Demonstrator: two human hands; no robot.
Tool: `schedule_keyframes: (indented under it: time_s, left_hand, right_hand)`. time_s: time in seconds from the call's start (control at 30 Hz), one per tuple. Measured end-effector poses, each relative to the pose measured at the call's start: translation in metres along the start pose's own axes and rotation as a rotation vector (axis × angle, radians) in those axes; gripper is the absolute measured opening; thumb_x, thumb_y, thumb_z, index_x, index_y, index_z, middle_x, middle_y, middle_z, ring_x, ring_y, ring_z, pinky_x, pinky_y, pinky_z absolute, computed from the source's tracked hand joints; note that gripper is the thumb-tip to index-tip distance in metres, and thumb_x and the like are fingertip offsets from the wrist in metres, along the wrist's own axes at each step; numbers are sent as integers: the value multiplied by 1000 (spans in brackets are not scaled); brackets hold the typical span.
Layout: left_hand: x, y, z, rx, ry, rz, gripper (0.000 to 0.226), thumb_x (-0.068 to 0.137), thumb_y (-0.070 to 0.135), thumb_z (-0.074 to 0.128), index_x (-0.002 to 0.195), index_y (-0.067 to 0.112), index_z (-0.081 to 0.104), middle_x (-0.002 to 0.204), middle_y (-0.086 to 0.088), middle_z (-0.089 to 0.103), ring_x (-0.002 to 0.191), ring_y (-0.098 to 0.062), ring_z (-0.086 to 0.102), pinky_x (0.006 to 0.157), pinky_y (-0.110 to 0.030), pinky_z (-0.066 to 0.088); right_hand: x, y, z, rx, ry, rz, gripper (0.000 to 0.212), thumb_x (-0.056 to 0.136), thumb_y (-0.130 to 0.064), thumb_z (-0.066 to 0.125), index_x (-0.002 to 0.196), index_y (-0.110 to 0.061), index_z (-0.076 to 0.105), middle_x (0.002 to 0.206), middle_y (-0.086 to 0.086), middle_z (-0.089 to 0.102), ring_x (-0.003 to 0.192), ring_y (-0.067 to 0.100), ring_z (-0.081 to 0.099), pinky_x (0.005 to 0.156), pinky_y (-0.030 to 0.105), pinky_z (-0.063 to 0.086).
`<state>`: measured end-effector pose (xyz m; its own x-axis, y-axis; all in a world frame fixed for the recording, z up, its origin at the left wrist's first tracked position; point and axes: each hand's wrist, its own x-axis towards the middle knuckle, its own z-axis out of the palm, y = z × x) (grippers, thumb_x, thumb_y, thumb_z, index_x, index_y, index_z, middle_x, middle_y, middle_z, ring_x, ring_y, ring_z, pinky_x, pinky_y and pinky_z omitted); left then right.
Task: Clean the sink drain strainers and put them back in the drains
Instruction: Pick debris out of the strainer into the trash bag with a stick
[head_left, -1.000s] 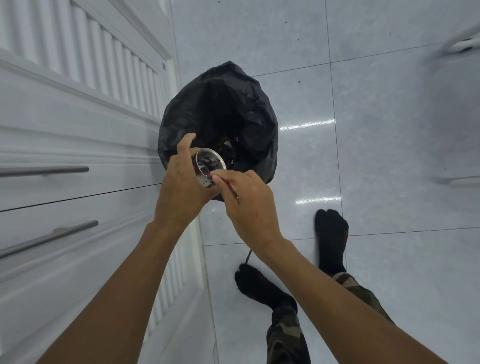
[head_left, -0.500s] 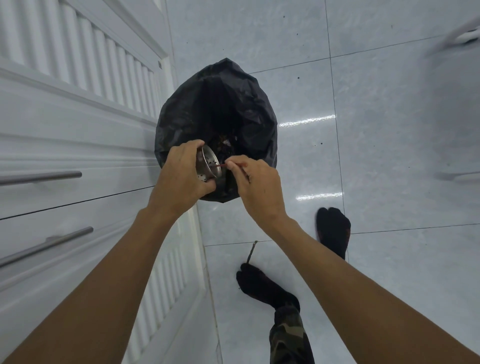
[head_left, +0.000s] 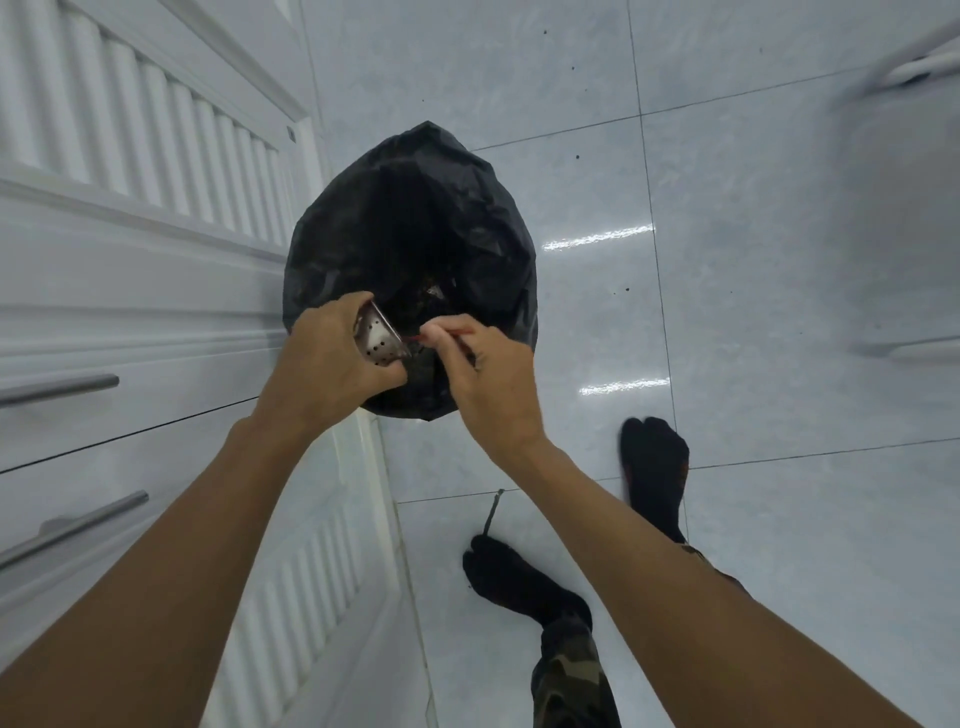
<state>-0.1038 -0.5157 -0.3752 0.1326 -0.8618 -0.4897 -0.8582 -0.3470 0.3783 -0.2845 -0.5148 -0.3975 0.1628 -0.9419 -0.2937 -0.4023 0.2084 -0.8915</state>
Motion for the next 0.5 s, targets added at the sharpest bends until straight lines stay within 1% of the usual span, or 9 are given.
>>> schedule_keyframes:
  time_s: [0.07,0.13,0.17,0.2,0.3,0.37,0.43,0.47,0.5]
  left_hand:
    - [1,2,3,14,-27,16,87,70,44,85,142,11,50,123,-9,65,112,-29,60,96,-44,55]
    - [3,0,3,-3,-1,-28,87,70,42,86,143,11,50,125,-8,64,111,-26,60,95,-41,55]
    - [4,-2,2,-14,22,-49,86,70,41,87,142,11,51,123,-7,64,108,-24,60,91,-36,54]
    - [5,-3,1,-22,40,-55,84,69,41,87,140,12,52,118,-4,64,103,-21,60,85,-30,52]
    - [4,-1,4,-14,8,7,82,68,45,87,137,14,54,106,6,60,90,-10,56,76,-16,42]
    - [0,0,6,-23,-15,21,82,67,44,87,136,15,55,106,6,62,84,-4,54,72,-10,38]
    - [-2,-4,6,-40,4,-9,83,67,43,88,137,15,54,112,3,64,90,-7,55,73,-11,39]
    - [-3,-7,5,-48,24,-18,83,67,43,88,138,16,54,113,2,64,93,-8,54,73,-11,38]
    - [-3,-9,5,-55,40,-18,83,67,44,87,138,16,54,112,3,64,94,-9,54,72,-8,36]
  right_hand:
    - [1,0,2,-62,6,16,21,102,-23,58,113,-14,74,100,-2,76,91,11,68,89,30,57]
    - [5,0,-3,11,142,97,21,103,-24,58,113,-16,75,100,-6,75,93,7,67,90,24,56]
    - [7,0,-5,56,171,107,20,102,-25,59,112,-16,75,100,-7,75,93,6,67,89,21,56]
    - [8,0,-6,84,136,87,20,102,-25,60,111,-16,75,100,-8,75,93,5,68,89,20,56]
    - [2,-4,0,42,-82,40,21,102,-23,60,110,-13,75,100,-4,76,93,8,69,90,28,57]
    - [6,-1,-1,7,3,96,21,102,-23,59,111,-13,75,100,-3,76,92,9,69,91,28,57]
    - [13,-1,-7,31,144,148,22,102,-25,59,112,-14,75,101,-4,75,93,8,68,90,22,56]
    - [15,-1,-9,61,139,144,22,102,-26,59,112,-14,75,101,-5,75,94,7,68,90,20,56]
    - [17,-1,-10,87,79,125,22,102,-27,59,111,-14,75,101,-5,75,94,7,69,90,20,56]
